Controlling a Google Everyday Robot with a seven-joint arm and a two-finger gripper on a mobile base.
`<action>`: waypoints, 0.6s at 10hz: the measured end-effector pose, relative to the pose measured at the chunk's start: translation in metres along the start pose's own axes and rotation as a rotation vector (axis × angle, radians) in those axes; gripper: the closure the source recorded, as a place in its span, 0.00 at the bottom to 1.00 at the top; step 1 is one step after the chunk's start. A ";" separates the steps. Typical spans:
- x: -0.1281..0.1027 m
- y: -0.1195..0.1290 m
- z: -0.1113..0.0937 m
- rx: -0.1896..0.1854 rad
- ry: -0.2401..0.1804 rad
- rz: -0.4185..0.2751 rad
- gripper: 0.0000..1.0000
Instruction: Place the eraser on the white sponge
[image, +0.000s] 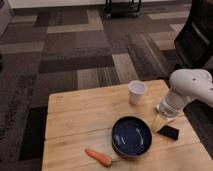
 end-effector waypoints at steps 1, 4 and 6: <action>0.011 -0.010 0.002 0.023 0.001 -0.016 0.35; 0.039 -0.036 0.012 0.093 -0.027 -0.108 0.35; 0.034 -0.042 0.017 0.115 -0.056 -0.183 0.35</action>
